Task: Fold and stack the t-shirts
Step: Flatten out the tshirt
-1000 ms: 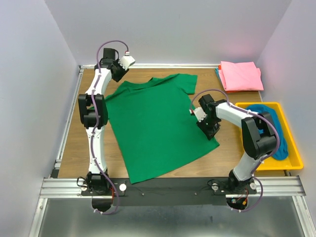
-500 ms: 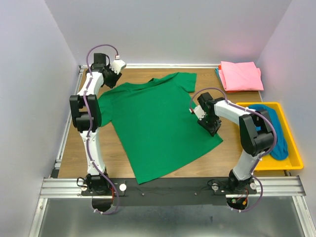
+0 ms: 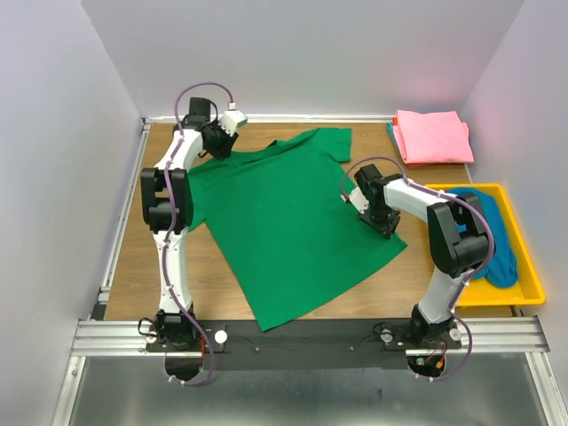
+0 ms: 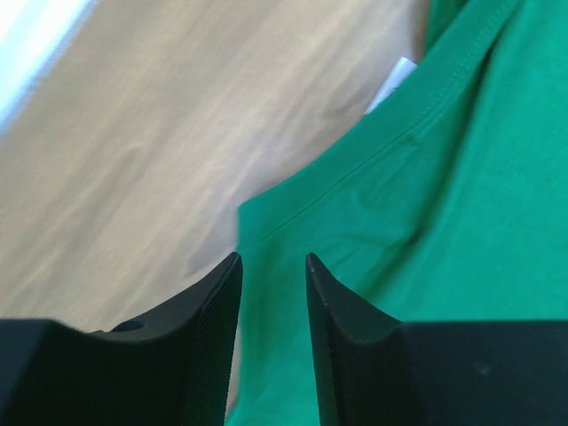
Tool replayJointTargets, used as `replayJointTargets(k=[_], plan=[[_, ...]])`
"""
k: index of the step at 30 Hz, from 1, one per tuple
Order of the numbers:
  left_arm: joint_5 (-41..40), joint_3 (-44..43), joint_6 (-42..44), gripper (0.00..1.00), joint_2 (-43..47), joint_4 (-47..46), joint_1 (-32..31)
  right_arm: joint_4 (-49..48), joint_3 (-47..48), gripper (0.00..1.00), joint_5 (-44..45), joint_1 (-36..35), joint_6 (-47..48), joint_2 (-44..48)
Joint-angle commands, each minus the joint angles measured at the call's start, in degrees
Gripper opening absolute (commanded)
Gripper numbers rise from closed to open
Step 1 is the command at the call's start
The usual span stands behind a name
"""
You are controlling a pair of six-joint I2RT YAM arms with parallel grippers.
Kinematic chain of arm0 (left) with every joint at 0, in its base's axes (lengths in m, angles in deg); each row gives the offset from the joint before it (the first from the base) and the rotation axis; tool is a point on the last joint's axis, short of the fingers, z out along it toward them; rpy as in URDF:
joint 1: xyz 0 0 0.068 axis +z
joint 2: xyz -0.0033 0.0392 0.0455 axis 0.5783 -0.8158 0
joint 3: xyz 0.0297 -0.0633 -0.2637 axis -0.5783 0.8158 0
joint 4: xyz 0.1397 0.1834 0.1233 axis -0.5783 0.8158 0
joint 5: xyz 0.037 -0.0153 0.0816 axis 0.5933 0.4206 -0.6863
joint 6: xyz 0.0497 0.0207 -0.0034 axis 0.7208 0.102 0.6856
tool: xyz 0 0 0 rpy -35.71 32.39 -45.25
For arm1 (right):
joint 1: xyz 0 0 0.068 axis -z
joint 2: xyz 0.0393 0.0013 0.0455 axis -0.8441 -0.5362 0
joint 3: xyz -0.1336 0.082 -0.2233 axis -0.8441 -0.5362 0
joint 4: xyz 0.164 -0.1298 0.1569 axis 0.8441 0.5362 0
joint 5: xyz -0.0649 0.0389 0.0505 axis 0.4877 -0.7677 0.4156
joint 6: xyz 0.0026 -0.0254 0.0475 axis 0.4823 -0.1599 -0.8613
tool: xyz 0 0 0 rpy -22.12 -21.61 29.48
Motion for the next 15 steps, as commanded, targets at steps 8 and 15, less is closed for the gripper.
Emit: replayJointTargets(k=[8,15], plan=[[-9.1,-3.0,-4.6,0.37,-7.4,-0.4,-0.1,-8.0,-0.5,0.35,1.5,1.2,2.6,-5.5],[-19.0,0.3,-7.5,0.29,-6.5,-1.1,3.3,-10.1,4.3,0.35,3.8,3.4,5.9,-9.6]])
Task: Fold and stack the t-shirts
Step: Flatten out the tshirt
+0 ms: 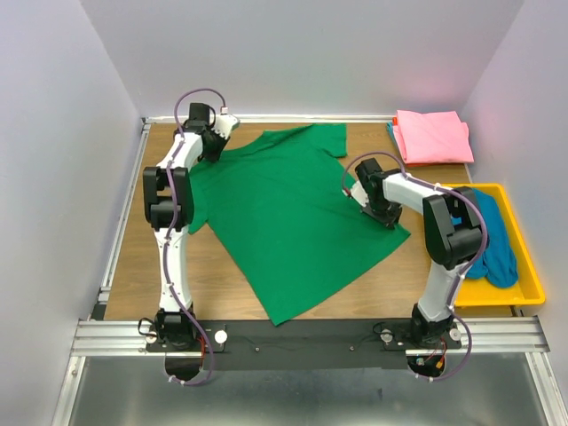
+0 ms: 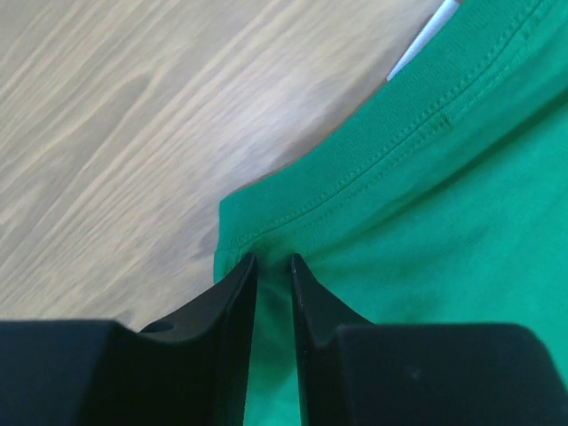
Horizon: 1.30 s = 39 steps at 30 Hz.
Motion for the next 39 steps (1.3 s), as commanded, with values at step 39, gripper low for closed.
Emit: replayJointTargets(k=[39], plan=[[7.3,61.1,15.0,0.42,47.8,0.9,-40.7,4.3,22.6,0.45,-14.3,6.4,-9.0,-13.9]])
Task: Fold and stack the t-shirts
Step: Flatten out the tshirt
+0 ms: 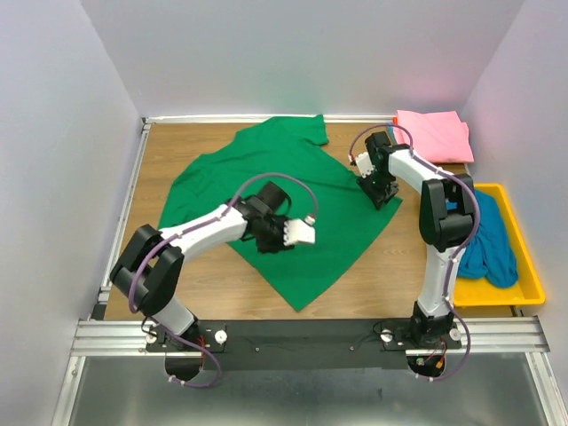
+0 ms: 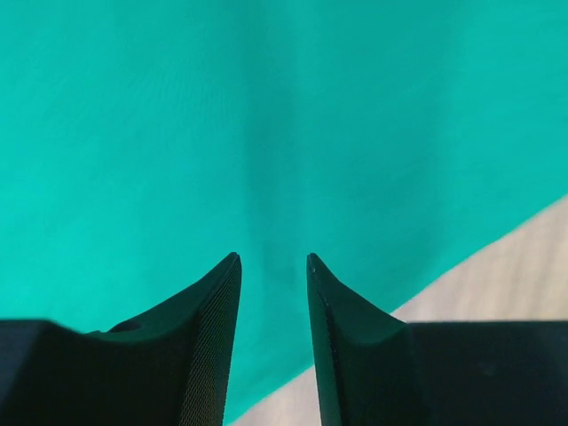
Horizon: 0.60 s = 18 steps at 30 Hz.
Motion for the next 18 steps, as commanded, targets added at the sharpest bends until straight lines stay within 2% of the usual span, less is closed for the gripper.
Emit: replayJointTargets(k=[1,7,11,14,18], plan=[[-0.4,2.7,-1.3,0.42,-1.9,-1.6,-7.5,0.8,4.3,0.45,-0.2,1.1,-0.8,-4.8],[-1.5,2.8,-3.5,0.36,-8.0,-3.1,-17.2,0.3,10.0,0.45,1.7,1.4,0.7,-10.5],[-0.3,-1.5,-4.8,0.33,-13.5,-3.3,-23.1,0.1,16.9,0.44,3.1,1.8,2.0,-16.5],[1.9,-8.0,-6.9,0.32,-18.6,-3.7,-25.9,-0.1,22.2,0.44,4.0,1.9,2.4,-21.4],[7.0,-18.4,-9.1,0.31,-25.0,-3.6,-29.6,0.0,34.2,0.44,4.4,1.9,3.2,-26.2]])
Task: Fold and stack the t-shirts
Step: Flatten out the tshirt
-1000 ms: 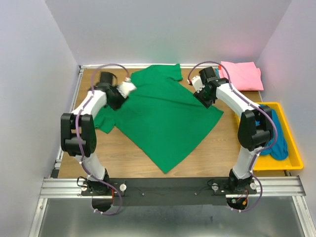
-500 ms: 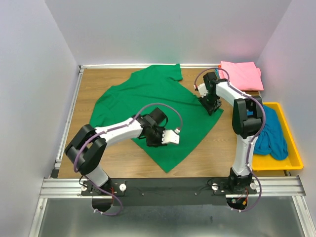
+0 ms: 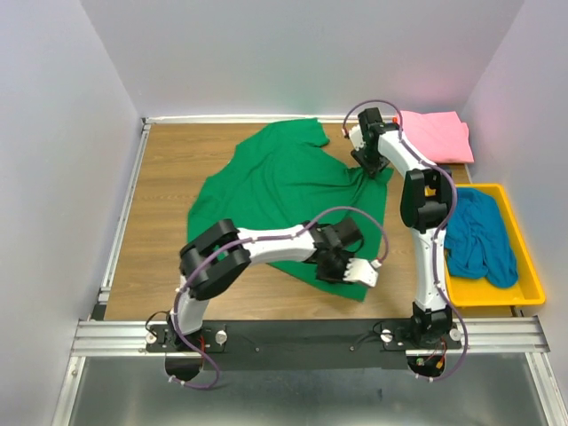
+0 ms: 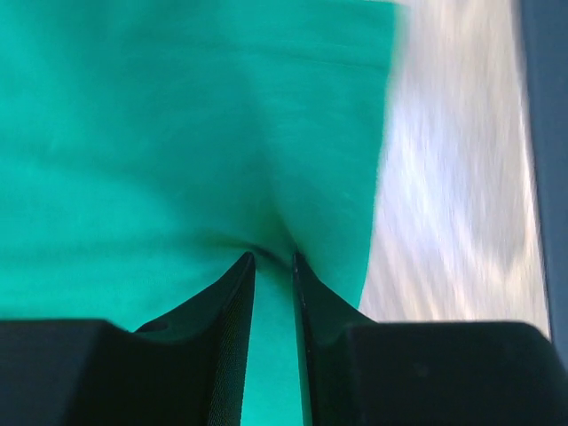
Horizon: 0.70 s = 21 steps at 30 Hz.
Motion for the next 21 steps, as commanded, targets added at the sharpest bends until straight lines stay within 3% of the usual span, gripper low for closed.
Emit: replayJointTargets(k=[1,3,7,10,14,21], plan=[[8.5,-8.3,-3.7,0.31,-6.9,-0.2,-3.3,-3.2,7.2,0.45,-0.2,0.4,1.4,-9.0],[10.3,-13.2,-4.5,0.32,-7.7,0.4,-3.0,-3.3,11.5,0.45,-0.2,0.5,1.9,-10.1],[14.7,-12.8,-5.0,0.36,-0.6,0.6,2.7,-3.4,12.0,0.49,-1.4,0.6,2.1,-6.0],[17.6,-11.5,-5.7,0.38,6.7,1.1,11.4,-3.6,10.3,0.53,-2.8,0.7,1.5,-1.7],[15.1,-11.1,-8.3,0.38,11.2,-0.1,23.7,-3.5,6.2,0.62,-5.3,0.6,-0.1,5.9],[6.7,-12.2,-12.6,0.38,5.3,-2.4,44.7,-0.5,-7.7,0.66,-6.7,0.7,-1.6,19.0]])
